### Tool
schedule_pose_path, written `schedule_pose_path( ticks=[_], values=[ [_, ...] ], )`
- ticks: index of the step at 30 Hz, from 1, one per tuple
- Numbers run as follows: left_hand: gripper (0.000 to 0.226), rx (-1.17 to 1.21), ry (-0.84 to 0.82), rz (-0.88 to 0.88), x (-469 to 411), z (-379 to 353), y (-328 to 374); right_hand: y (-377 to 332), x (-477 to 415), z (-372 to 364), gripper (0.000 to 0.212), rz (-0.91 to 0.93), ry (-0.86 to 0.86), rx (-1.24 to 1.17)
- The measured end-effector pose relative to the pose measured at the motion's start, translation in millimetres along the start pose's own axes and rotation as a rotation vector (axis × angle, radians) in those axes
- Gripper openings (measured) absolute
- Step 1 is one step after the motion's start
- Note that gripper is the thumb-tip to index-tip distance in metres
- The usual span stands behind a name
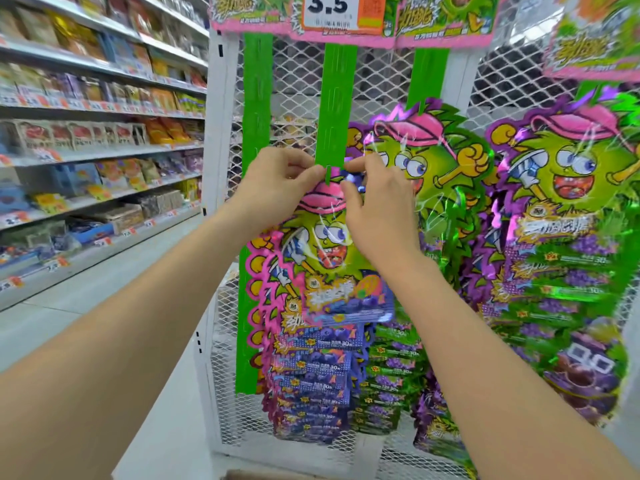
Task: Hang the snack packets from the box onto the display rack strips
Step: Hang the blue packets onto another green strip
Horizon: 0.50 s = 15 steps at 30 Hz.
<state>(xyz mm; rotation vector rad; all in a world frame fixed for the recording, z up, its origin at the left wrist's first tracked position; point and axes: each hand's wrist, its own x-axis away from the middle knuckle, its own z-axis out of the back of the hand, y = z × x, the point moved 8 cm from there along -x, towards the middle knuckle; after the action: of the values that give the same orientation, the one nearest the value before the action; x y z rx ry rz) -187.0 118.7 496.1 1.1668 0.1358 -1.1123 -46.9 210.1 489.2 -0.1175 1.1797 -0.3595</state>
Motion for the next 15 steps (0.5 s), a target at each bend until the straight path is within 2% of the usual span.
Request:
schedule_pose_path(
  ticks=[2,5,7,8,10,12,13,15],
  values=[
    [0.015,-0.213,0.069,-0.109,5.3,1.4,0.9,4.0,7.1,-1.6,0.024,0.000,-0.004,0.007],
    [0.042,-0.499,0.130,-0.203,22.4,-4.9,-7.5,-4.6,24.5,11.5,0.027,0.093,0.134,0.146],
    [0.062,-0.627,0.140,-0.244,40.7,-11.2,-15.6,-12.3,48.7,15.5,0.023,0.153,0.169,0.075],
    [0.068,-0.660,0.161,-0.261,51.5,-12.7,-20.2,-15.8,66.5,12.4,0.019,0.179,0.134,0.001],
    [0.064,-0.725,0.229,-0.292,78.9,-17.0,-32.7,-17.3,113.5,-7.9,0.014,0.201,-0.032,-0.137],
    [0.041,-0.718,0.271,-0.372,112.4,-28.6,-44.5,-12.0,165.4,-31.4,0.015,0.165,-0.232,-0.183],
    [0.029,-0.691,0.228,-0.406,130.5,-39.9,-55.3,-5.2,195.4,-48.6,0.016,0.114,-0.372,-0.188],
    [0.015,-0.633,-0.036,-0.427,164.9,-74.9,-86.3,15.7,263.8,-92.4,0.020,-0.021,-0.759,-0.159]
  ],
)
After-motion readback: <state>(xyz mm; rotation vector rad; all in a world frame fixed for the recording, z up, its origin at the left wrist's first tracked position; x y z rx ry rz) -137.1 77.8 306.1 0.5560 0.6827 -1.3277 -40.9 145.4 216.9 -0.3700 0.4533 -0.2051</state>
